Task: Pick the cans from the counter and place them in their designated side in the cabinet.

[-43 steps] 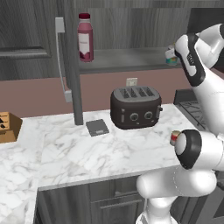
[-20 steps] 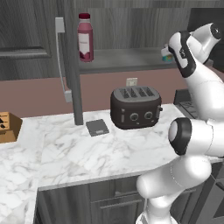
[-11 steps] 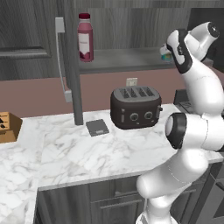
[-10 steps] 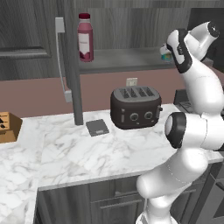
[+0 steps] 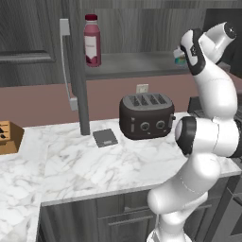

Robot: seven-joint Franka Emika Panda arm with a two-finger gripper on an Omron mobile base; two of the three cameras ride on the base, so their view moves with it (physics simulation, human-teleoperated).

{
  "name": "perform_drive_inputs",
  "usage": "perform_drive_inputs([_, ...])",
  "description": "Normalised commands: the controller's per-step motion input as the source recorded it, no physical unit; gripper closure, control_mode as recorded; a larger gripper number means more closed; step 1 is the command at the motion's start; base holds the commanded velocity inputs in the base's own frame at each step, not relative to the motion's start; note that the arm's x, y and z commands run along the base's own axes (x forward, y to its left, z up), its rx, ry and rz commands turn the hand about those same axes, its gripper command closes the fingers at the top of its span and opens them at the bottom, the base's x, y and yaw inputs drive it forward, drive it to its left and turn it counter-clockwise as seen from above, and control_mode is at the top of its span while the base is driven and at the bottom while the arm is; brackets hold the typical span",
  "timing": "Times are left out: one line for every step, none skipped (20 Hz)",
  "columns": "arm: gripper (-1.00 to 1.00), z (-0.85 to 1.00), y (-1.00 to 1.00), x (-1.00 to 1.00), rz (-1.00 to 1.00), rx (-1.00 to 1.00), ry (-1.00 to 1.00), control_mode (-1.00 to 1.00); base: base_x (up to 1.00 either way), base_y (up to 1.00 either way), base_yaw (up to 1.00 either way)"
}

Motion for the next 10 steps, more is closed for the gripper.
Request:
perform_drive_inputs([1.0,-0.09,-0.13,0.15,0.0,0.0,0.0,-1.0,0.0,0.0,0.0])
perform_drive_inputs([1.0,-0.08,-0.14,0.13,0.0,0.0,0.0,-1.0,0.0,0.0,0.0])
perform_drive_inputs([1.0,-0.08,-0.15,0.13,0.0,0.0,0.0,-1.0,0.0,0.0,0.0])
perform_drive_inputs([1.0,-0.09,-0.14,0.12,0.0,0.0,0.0,-1.0,0.0,0.0,0.0])
perform_drive_inputs([1.0,-0.09,-0.14,0.12,0.0,0.0,0.0,-1.0,0.0,0.0,0.0])
perform_drive_inputs([1.0,-0.09,-0.12,0.13,0.0,0.0,0.0,-1.0,0.0,0.0,0.0])
perform_drive_inputs([1.0,-0.09,-0.12,0.13,0.0,0.0,0.0,-1.0,0.0,0.0,0.0])
perform_drive_inputs([1.0,-0.09,-0.11,0.13,0.0,0.0,0.0,-1.0,0.0,0.0,0.0])
perform_drive_inputs([1.0,-0.1,-0.09,0.14,0.0,0.0,0.0,-1.0,0.0,0.0,0.0])
perform_drive_inputs([1.0,-0.1,-0.07,0.14,0.0,0.0,0.0,-1.0,0.0,0.0,0.0])
